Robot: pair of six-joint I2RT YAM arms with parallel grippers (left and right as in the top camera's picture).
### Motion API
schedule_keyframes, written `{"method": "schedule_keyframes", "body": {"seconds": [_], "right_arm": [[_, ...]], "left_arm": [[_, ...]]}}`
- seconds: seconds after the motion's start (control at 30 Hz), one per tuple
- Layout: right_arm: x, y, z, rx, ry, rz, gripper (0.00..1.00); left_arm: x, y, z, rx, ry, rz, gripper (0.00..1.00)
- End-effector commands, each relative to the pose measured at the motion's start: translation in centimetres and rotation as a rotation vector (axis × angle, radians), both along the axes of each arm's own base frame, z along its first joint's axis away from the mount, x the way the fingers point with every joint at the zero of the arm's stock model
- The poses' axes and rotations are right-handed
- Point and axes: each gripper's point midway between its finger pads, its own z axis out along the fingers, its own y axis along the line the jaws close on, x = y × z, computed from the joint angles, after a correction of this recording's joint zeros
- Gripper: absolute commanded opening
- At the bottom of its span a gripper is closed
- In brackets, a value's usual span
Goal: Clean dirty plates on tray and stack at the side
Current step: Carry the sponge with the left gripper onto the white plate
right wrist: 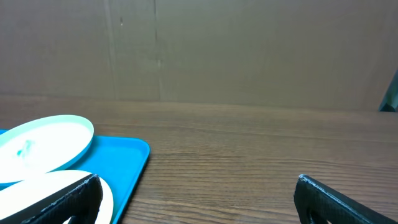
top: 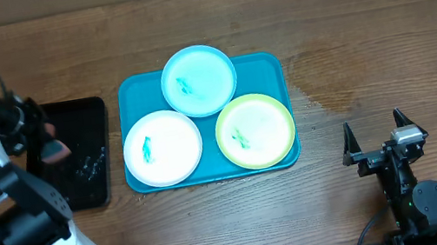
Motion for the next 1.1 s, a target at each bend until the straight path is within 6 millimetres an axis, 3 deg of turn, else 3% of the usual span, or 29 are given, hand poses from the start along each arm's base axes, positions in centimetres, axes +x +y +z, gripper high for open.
{"method": "schedule_keyframes", "body": {"seconds": [0.0, 0.13, 0.23, 0.4, 0.5, 0.6, 0.77, 1.0, 1.07], "right_arm": [[0.0, -0.2, -0.2, -0.003, -0.004, -0.009, 1.0], [0.0, -0.2, -0.2, -0.003, -0.004, -0.009, 1.0], [0.0, -0.2, -0.2, -0.003, -0.004, -0.009, 1.0], [0.0, -0.2, -0.2, -0.003, -0.004, -0.009, 1.0], [0.0, -0.2, -0.2, -0.003, -0.004, -0.009, 1.0], [0.0, -0.2, -0.2, -0.003, -0.004, -0.009, 1.0], [0.0, -0.2, -0.2, -0.003, -0.004, -0.009, 1.0], [0.0, -0.2, -0.2, -0.003, -0.004, -0.009, 1.0], [0.0, -0.2, -0.2, -0.003, -0.004, -0.009, 1.0]], "left_arm": [[0.7, -1.3, 7.5, 0.056, -0.209, -0.009, 0.04], [0.4, -4.1, 10.8, 0.072, -0.299, -0.076, 0.04], [0.3, -8.2, 10.7, 0.024, -0.292, -0.204, 0.04], [-0.7, -15.2, 5.9, -0.05, -0.162, -0.392, 0.04], [-0.7, -19.3, 1.4, -0.067, -0.131, -0.504, 0.04], [-1.0, -22.0, -2.4, -0.065, -0.123, -0.55, 0.04], [-0.9, -23.2, -7.1, -0.02, -0.138, -0.509, 0.04], [-1.7, -23.2, -11.2, -0.021, -0.155, -0.463, 0.06], [-1.9, -23.2, -11.8, -0.02, -0.159, -0.464, 0.29]]}}
